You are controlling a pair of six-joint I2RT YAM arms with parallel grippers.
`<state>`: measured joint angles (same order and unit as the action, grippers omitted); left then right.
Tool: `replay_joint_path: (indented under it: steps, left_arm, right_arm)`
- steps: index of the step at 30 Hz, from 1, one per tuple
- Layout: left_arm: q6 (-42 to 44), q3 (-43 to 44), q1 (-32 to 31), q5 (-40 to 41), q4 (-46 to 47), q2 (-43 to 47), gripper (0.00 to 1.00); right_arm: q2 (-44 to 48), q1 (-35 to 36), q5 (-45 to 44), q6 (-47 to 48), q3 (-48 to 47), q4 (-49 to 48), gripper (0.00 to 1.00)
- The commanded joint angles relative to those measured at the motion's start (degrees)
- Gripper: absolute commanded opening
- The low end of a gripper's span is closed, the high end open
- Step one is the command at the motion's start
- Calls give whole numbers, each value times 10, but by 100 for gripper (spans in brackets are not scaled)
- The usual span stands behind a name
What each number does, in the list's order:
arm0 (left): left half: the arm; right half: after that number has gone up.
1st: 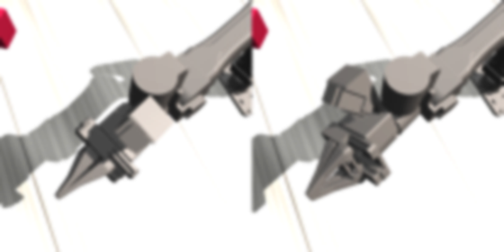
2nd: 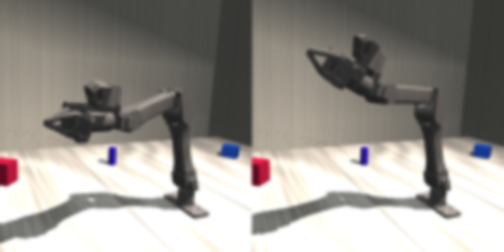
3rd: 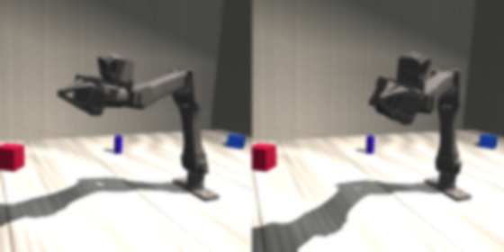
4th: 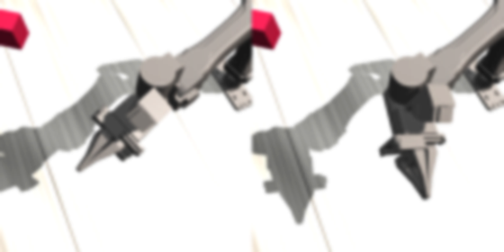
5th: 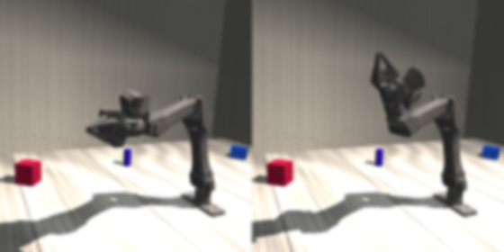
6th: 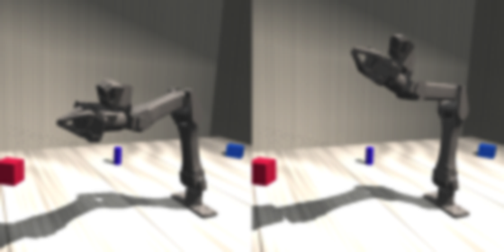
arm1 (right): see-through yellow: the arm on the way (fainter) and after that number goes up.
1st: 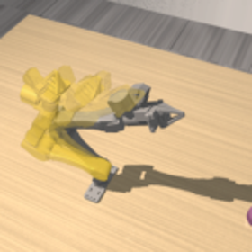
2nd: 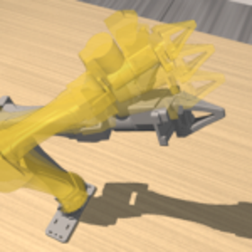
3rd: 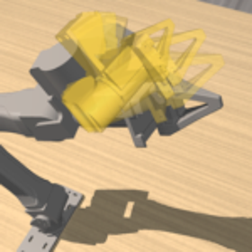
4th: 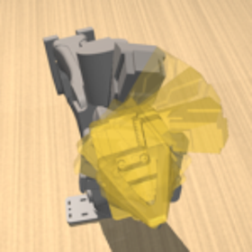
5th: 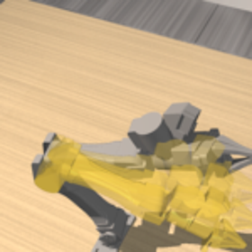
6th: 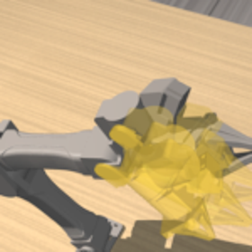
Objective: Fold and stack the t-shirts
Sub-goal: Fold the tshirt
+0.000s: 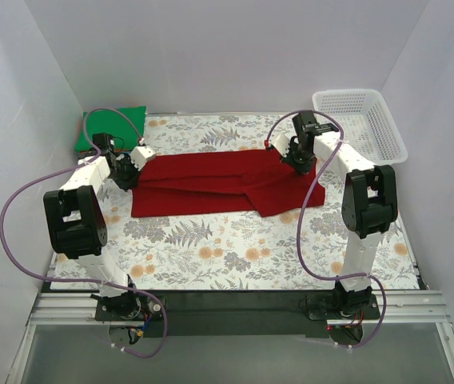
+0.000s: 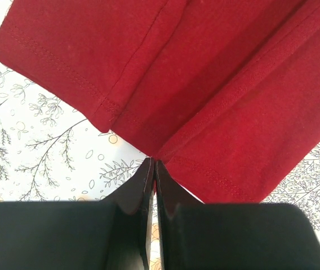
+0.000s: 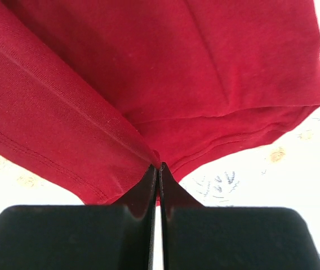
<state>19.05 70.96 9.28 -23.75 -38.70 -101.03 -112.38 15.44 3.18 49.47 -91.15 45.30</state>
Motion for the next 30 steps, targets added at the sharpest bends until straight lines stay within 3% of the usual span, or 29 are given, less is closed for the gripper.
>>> replay_joint_path:
  steps: [1,12,13,16,19,24,30]
  left_arm:
    - [1,0,4,2,14,1,0]
    - [-9,-2,4,15,19,-7,0]
    - [-16,-2,6,17,16,-9,2]
    - [-43,0,22,2,-1,2,17]
    - [-71,12,59,-43,-44,21,30]
    - [-131,-14,93,-91,-102,60,41]
    - [-208,-115,94,-97,-57,105,47]
  right_arm:
    - [-11,-3,3,1,-33,8,1]
    - [-42,-3,-3,-5,-71,8,4]
    - [-43,-4,-9,-8,-77,8,17]
    - [-36,-16,-4,-28,-97,15,42]
    - [-9,-48,50,-58,-107,58,52]
    - [42,-105,139,-84,-55,124,52]
    - [75,-145,179,-90,65,114,48]
